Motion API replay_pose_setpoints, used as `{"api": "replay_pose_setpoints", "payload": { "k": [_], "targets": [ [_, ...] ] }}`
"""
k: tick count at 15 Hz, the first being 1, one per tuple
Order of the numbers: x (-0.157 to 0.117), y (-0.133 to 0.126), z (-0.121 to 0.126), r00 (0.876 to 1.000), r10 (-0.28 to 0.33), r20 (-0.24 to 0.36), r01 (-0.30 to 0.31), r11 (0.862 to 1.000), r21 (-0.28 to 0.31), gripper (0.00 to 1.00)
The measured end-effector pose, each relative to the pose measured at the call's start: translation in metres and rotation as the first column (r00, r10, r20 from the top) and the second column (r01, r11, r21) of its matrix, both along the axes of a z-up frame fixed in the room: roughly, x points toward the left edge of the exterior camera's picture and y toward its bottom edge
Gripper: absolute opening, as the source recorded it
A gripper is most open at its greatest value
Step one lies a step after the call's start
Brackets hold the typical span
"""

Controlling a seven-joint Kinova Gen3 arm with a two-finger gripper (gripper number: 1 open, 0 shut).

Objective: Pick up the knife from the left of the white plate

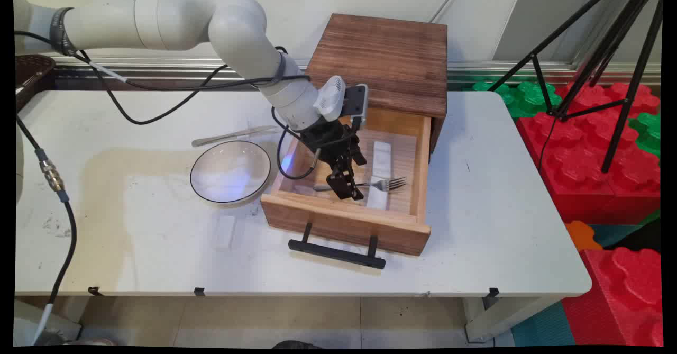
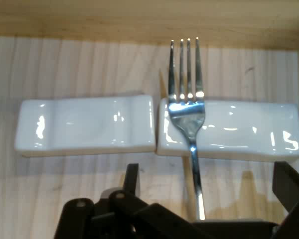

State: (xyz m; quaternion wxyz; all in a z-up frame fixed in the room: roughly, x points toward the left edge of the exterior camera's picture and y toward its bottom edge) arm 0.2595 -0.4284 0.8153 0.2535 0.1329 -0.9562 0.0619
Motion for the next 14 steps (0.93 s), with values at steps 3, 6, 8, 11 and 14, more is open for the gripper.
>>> {"api": "replay_pose_setpoints", "payload": {
  "k": [3, 6, 8, 11, 14],
  "targets": [
    [0.002, 0.001, 0.005, 1.0, 0.012, -0.003, -0.012, 1.0, -0.008, 1.0],
    [0.005, 0.003, 0.01, 1.0, 0.022, -0.009, -0.022, 1.0, -0.015, 1.0],
    [0.007, 0.004, 0.016, 0.999, 0.028, -0.017, -0.028, 0.999, -0.02, 1.0],
    [0.013, 0.009, 0.03, 0.999, 0.031, -0.03, -0.032, 0.999, -0.03, 1.0],
    [0.026, 0.017, 0.049, 0.998, 0.035, -0.047, -0.037, 0.999, -0.04, 1.0]
  ]
}}
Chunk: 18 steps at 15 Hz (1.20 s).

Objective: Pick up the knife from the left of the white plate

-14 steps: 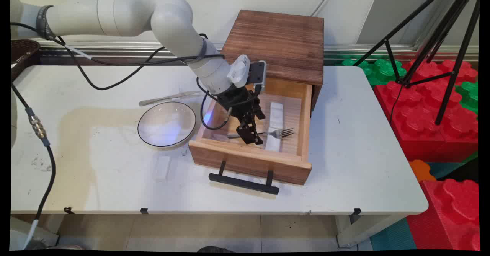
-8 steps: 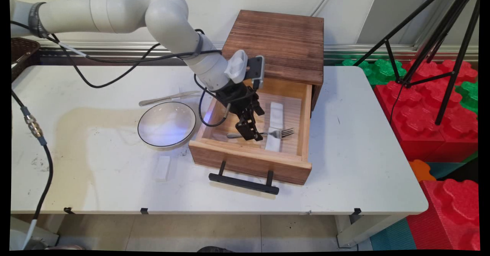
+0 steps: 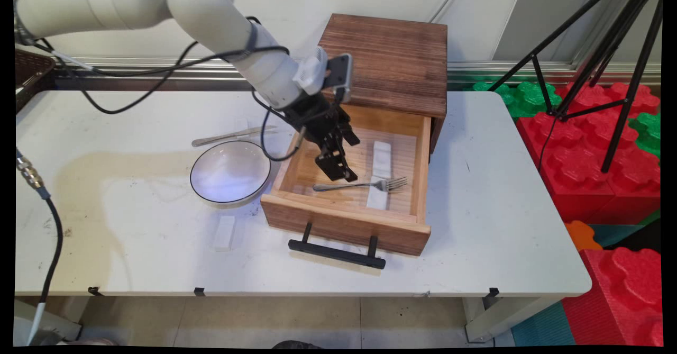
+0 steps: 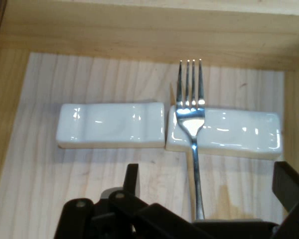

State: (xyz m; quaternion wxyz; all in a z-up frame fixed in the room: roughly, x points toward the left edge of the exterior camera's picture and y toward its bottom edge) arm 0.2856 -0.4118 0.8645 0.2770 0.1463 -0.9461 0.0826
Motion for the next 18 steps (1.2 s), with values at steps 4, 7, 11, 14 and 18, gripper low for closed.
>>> {"api": "replay_pose_setpoints", "payload": {
  "k": [4, 7, 11, 14, 18],
  "targets": [
    [0.016, 0.009, 0.019, 1.0, 0.0, -0.014, 0.0, 1.0, -0.007, 1.0],
    [0.033, 0.02, 0.039, 0.999, -0.003, -0.038, 0.002, 1.0, -0.013, 1.0],
    [0.058, 0.038, 0.066, 0.998, -0.01, -0.069, 0.009, 1.0, -0.013, 1.0],
    [0.075, 0.055, 0.083, 0.996, -0.009, -0.094, 0.009, 1.0, -0.001, 1.0],
    [0.094, 0.076, 0.1, 0.993, -0.018, -0.12, 0.019, 1.0, 0.007, 1.0]
  ]
}}
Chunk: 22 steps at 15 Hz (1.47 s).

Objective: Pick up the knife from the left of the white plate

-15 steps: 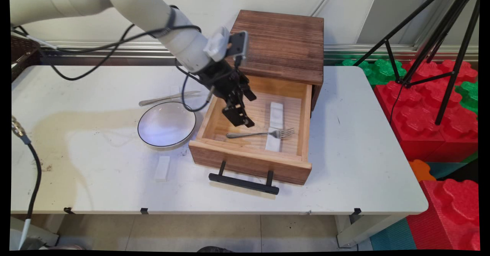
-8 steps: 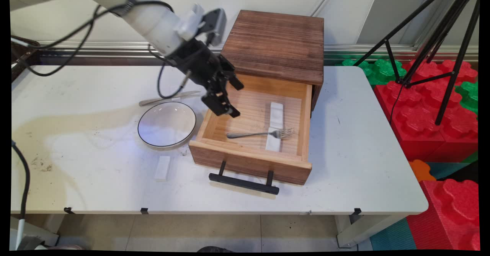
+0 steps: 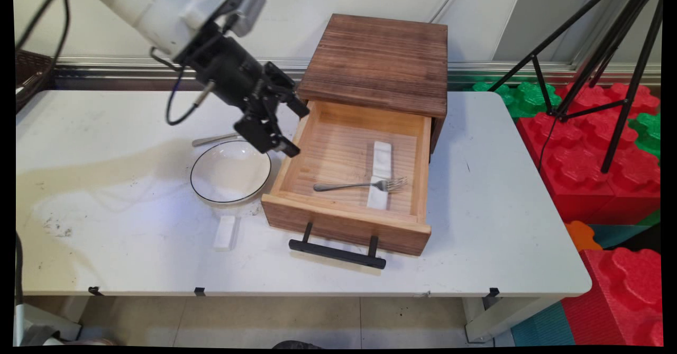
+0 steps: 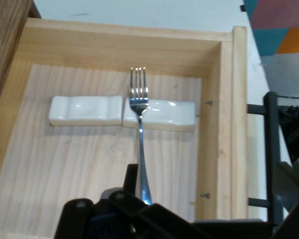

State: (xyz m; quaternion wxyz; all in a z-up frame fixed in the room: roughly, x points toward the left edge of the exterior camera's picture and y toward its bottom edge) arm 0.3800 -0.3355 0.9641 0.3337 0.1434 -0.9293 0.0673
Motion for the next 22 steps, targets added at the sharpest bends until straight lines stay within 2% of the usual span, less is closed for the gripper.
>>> {"api": "replay_pose_setpoints", "payload": {
  "k": [13, 22],
  "targets": [
    [0.048, 0.043, 0.028, 1.0, 0.0, -0.029, 0.0, 1.0, -0.003, 1.0],
    [0.069, 0.046, 0.032, 1.0, 0.017, -0.006, -0.017, 1.0, -0.014, 1.0]
  ]
}}
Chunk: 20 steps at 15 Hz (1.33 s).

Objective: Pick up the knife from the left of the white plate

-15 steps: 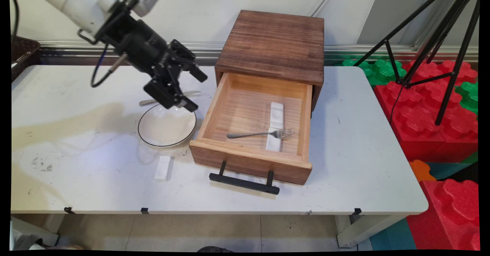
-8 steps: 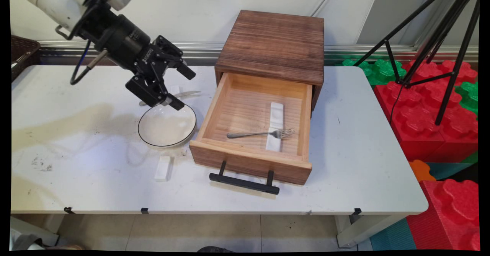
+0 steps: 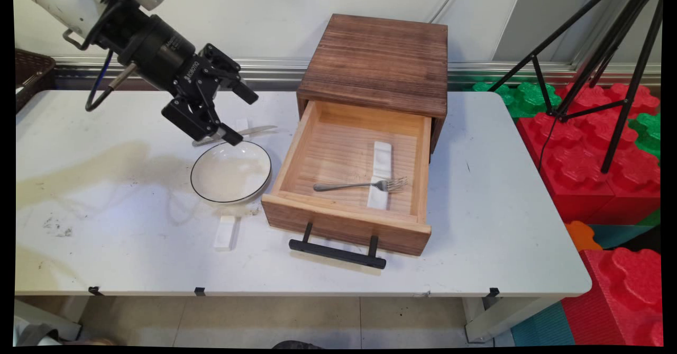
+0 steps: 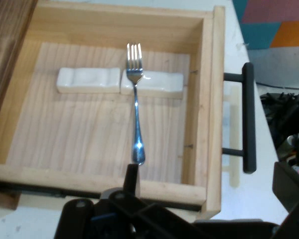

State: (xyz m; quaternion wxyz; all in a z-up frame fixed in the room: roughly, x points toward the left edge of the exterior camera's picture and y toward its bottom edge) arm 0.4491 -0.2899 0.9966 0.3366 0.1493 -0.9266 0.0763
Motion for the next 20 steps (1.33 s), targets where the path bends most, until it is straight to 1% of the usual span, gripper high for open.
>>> {"api": "replay_pose_setpoints", "payload": {
  "k": [2, 4, 6, 9, 12, 15, 20],
  "targets": [
    [0.011, -0.005, -0.001, 0.999, 0.021, 0.031, -0.021, 1.0, -0.007, 1.0],
    [0.026, -0.01, -0.005, 0.996, 0.049, 0.076, -0.048, 0.999, -0.013, 1.0],
    [0.037, -0.014, -0.009, 0.992, 0.068, 0.109, -0.066, 0.998, -0.016, 1.0],
    [0.055, -0.019, -0.016, 0.982, 0.091, 0.166, -0.089, 0.996, -0.023, 1.0],
    [0.076, -0.029, -0.029, 0.966, 0.126, 0.227, -0.122, 0.992, -0.034, 1.0],
    [0.089, -0.039, -0.038, 0.953, 0.149, 0.263, -0.144, 0.989, -0.04, 1.0],
    [0.117, -0.059, -0.061, 0.922, 0.193, 0.335, -0.191, 0.981, -0.04, 1.0]
  ]
}}
